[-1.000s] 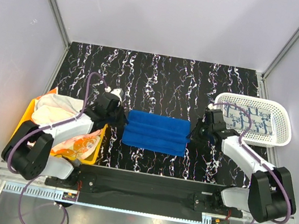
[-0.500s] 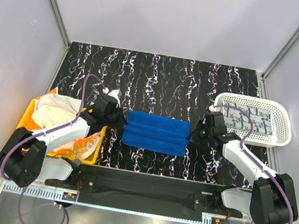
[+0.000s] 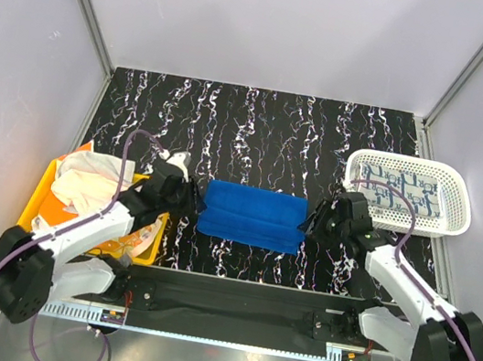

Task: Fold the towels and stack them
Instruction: Fold the towel

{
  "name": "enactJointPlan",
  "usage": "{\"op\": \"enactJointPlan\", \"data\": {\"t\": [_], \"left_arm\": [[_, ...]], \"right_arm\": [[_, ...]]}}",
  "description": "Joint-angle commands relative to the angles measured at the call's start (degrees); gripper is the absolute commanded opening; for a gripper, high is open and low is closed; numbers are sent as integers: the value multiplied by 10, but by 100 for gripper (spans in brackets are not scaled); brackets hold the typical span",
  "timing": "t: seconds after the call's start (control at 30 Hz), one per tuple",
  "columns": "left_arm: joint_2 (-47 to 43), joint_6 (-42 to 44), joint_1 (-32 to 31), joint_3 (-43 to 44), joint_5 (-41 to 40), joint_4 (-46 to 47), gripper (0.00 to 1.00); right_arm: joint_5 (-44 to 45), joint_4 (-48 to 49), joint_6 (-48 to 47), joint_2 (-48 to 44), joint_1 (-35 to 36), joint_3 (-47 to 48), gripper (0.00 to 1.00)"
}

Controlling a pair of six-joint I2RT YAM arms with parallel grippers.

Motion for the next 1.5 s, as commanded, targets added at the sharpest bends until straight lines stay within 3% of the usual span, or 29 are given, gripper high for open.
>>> {"op": "enactJointPlan", "data": {"t": [0.0, 0.2, 0.43, 0.6, 1.0, 1.47], "left_arm": [[-48, -2, -5, 42, -20, -25, 41], [2, 9, -8, 113, -21, -33, 40], [174, 15, -23, 205, -29, -9, 38], [242, 7, -44, 210, -30, -4, 34], [177, -21, -80, 119, -28, 15, 33], [98, -35, -106, 73, -31, 4, 34]], "right_arm": [[9, -33, 1, -43, 7, 35, 44], [32, -46, -5, -25, 7, 80, 46], [38, 7, -4, 134, 27, 129, 44], [51, 22, 13, 167, 61, 128, 40], [53, 5, 31, 103, 90, 80, 40], [62, -45, 41, 39, 100, 62, 40]]}}
